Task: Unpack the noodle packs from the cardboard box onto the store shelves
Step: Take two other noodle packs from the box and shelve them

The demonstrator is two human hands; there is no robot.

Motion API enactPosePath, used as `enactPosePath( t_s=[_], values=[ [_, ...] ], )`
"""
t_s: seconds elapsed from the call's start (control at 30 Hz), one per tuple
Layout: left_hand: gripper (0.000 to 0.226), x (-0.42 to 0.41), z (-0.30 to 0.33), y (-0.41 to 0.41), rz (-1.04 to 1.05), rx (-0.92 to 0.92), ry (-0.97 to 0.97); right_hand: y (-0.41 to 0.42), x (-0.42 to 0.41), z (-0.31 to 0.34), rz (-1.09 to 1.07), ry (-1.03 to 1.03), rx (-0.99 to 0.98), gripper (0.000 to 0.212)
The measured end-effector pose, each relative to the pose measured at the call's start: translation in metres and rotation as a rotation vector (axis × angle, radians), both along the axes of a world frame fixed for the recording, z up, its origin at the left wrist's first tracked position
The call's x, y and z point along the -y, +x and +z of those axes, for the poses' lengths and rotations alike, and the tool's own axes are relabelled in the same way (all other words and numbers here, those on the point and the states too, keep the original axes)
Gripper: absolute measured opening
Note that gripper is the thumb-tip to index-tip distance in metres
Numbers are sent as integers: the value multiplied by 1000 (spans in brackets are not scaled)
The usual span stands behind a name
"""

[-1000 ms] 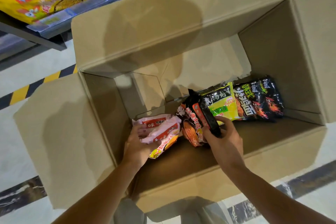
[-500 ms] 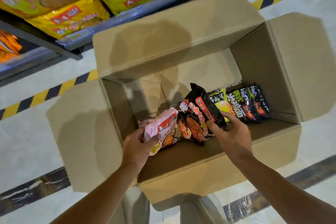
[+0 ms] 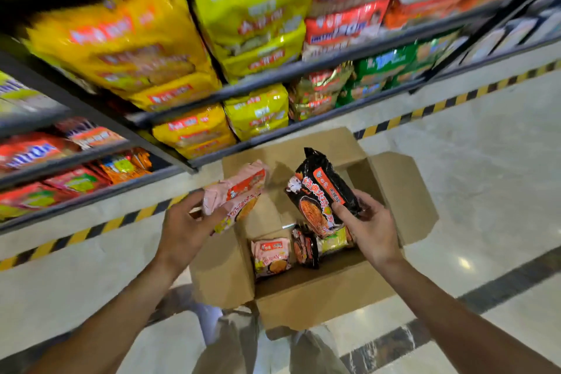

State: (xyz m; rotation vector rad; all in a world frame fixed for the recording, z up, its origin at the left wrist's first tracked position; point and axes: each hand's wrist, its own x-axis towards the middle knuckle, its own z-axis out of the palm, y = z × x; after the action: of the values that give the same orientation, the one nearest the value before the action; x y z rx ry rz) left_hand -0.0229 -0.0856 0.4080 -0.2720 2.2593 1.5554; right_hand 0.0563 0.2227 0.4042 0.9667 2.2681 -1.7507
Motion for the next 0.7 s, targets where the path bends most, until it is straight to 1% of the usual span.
enactPosePath(
  t_s=[0.1,0.17,0.3,0.4,0.47,0.5,0.6,0.7],
  values=[
    [33,27,89,-22,19,-91,-15,-11,19,83,14,18,-48,29],
    [37,41,134,-32,13,-130,1,-14,31,123,32,21,-76,29],
    [27,77,221,-42,19,-250,-5,-13,56,209,28,27,-143,32],
    [22,93,273,-41,29,-309,21,-7,72,264,32,57,-184,35],
    [12,102,303,-36,33,-329,36,-3,80,296,42,73,-217,26],
    [11,107,315,-34,37,-341,33,-1,82,311,52,82,-247,21],
    [10,119,348,-25,47,-348,81,7,86,352,74,117,-320,21],
    [18,126,379,-9,57,-374,142,15,86,384,84,139,-387,25]
  ],
)
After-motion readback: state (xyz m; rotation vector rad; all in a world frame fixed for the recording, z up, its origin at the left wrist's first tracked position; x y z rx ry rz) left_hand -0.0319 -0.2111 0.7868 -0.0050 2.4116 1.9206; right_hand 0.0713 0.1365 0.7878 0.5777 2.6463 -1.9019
